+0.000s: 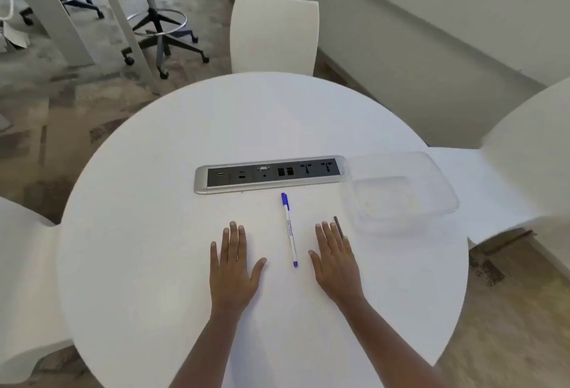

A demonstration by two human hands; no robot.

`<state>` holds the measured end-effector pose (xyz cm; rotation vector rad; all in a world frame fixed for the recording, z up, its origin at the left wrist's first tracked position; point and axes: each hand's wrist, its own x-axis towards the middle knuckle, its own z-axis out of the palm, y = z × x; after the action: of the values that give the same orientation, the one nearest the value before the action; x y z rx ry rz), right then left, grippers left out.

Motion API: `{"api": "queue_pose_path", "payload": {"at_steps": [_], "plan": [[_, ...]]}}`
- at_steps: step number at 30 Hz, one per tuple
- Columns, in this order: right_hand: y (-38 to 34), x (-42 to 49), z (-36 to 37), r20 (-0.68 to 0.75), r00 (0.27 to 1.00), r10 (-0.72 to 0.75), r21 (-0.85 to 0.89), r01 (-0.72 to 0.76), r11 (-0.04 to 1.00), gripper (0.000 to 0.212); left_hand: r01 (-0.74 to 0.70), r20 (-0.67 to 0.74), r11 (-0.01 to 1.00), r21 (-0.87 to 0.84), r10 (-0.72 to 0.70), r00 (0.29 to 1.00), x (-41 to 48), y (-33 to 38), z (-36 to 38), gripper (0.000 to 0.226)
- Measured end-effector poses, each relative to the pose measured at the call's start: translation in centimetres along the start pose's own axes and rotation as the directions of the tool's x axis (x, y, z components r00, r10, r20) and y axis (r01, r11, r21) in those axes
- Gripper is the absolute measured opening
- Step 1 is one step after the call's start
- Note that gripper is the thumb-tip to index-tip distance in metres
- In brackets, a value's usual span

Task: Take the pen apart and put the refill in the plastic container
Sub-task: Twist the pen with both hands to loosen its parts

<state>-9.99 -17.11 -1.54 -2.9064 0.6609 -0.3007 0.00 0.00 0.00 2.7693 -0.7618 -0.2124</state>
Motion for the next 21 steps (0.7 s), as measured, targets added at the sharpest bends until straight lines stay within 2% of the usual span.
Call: {"api": "queue_pose_path", "payload": {"at_steps": [1,4,12,16,21], "plan": [[-0.2,-0.4,1.8,0.054,0.998,0.035,0.006,-0.036,0.999,0.053,0.001,0.028,1.0,-0.01,-0.001,1.0,-0.3,-0.8,2.1,0.087],[-0.2,-0.6,1.4,0.008,1.0,0.03,-0.007,-0.03,1.0,0.054,0.04,-0.019,0.999,0.021,-0.04,0.999,-0.6,-0.4,1.6,0.087],[-0.2,-0.4,1.2,0.018,1.0,0.022,-0.005,-0.022,1.0,0.053,0.054,0.041,0.998,0.013,-0.055,0.998,-0.3,-0.2,1.4,0.088],[-0.5,-0.3,0.8,0.038,0.998,0.04,0.011,-0.041,0.999,0.042,0.069,0.068,0.998,0.0,-0.069,0.995,-0.3,-0.3,1.4,0.088],[-1.0,-0.3,0.1,0.148,0.986,0.072,0.004,-0.073,0.997,0.062,0.065,0.099,0.998,-0.005,-0.064,0.993,-0.3,-0.2,1.0,0.086]]}}
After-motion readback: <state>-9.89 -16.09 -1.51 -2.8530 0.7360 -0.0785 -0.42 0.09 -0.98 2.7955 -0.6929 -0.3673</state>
